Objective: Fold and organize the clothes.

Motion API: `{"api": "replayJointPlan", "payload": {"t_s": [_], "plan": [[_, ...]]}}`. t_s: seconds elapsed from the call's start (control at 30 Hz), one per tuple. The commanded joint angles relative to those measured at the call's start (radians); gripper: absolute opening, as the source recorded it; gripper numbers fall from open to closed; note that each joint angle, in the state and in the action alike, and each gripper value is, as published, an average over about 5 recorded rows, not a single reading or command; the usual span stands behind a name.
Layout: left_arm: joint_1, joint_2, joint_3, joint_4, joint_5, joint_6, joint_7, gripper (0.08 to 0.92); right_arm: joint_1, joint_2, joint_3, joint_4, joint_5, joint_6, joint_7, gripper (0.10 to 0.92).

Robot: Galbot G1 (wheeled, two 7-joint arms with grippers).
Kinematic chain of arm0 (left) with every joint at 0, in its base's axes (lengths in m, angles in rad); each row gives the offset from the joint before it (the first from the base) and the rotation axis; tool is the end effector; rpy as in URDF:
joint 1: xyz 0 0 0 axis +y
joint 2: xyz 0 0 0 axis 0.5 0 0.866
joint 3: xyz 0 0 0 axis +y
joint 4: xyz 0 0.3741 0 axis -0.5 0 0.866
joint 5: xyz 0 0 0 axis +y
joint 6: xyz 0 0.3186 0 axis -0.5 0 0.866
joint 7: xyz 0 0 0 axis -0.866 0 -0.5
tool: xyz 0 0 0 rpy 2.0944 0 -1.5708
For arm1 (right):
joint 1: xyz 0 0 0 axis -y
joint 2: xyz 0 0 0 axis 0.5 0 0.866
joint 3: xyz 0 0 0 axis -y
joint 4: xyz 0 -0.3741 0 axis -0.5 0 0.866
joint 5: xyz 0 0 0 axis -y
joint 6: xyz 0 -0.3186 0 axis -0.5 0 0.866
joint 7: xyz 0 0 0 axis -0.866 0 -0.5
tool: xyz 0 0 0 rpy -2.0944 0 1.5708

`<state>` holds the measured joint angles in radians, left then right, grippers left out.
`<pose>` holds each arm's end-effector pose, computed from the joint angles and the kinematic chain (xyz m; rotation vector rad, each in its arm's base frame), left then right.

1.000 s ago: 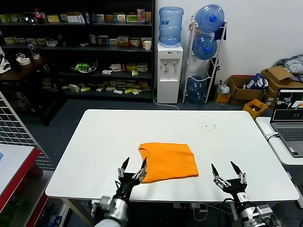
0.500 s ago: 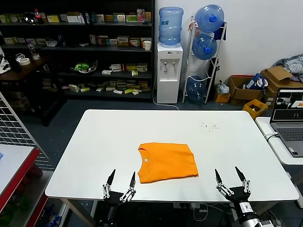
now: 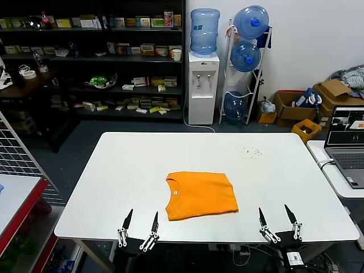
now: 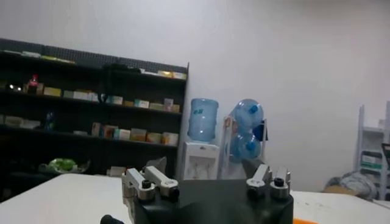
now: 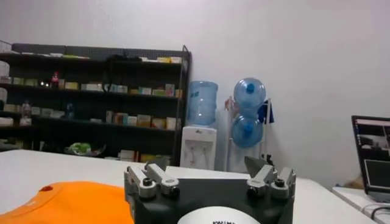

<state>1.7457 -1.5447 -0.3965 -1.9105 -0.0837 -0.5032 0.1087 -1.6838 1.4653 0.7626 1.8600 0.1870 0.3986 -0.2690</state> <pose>0.0553 -0.0311 -0.3975 0.2736 2.9773 -0.2072 0.0757 -0.1017 -0.3967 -0.1214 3.0637 -0.1008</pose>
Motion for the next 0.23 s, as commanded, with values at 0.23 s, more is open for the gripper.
{"api": "replayJointPlan", "payload": {"t_s": [0.23], "plan": [[0.025,-0.023,-0.025,-0.003,0.037,-0.035,0.016,0.823,-0.008,0.067,-0.012,0.02,-0.054,0.041,0.007,0.823]]}}
